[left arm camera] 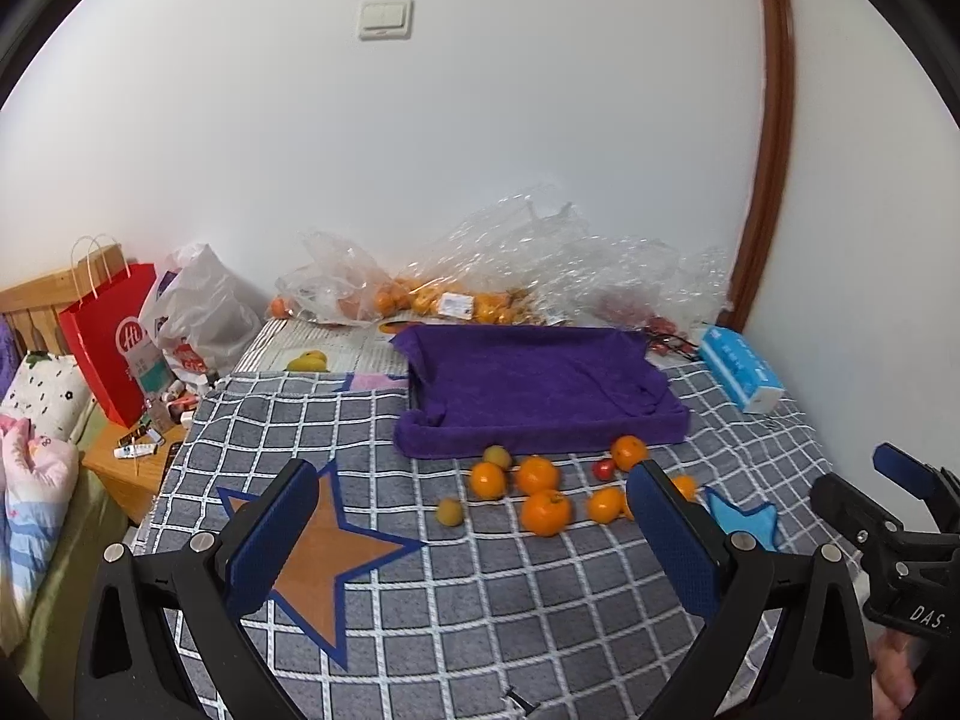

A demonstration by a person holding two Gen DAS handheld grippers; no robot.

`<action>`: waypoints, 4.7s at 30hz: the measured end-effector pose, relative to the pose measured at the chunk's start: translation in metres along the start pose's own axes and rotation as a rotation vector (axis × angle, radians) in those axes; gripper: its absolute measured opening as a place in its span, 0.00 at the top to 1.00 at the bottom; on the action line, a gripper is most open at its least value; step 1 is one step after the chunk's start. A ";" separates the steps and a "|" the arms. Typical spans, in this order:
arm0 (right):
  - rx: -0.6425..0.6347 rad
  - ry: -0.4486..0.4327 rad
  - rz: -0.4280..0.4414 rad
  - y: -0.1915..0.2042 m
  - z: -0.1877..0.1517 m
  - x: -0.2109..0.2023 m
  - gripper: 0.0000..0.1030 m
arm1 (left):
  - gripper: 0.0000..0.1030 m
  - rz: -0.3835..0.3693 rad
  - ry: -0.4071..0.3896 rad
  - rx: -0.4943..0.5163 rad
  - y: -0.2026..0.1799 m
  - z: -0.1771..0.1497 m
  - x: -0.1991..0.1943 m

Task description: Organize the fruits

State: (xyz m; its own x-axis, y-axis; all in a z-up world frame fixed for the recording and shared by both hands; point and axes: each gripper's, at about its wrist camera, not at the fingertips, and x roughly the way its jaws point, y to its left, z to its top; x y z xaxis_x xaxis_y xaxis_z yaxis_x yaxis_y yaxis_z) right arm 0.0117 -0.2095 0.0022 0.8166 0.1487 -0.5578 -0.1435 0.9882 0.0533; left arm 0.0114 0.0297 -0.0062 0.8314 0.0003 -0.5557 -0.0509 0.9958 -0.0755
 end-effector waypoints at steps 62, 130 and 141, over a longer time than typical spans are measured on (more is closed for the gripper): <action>0.031 0.297 0.034 -0.058 -0.059 0.227 0.50 | 0.77 -0.258 0.270 -0.153 0.046 -0.067 0.198; 0.045 -0.007 0.059 -0.024 0.057 0.268 0.65 | 0.77 -0.207 -0.004 -0.155 0.016 0.045 0.235; 0.054 0.066 0.026 -0.039 0.045 0.290 0.65 | 0.77 -0.200 0.037 -0.207 0.023 0.028 0.263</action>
State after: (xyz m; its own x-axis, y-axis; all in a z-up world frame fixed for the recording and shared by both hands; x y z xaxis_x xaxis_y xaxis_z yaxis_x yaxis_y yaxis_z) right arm 0.2790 -0.2033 -0.1245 0.7742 0.1730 -0.6089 -0.1319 0.9849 0.1121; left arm 0.2442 0.0558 -0.1305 0.8158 -0.2014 -0.5421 -0.0025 0.9361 -0.3516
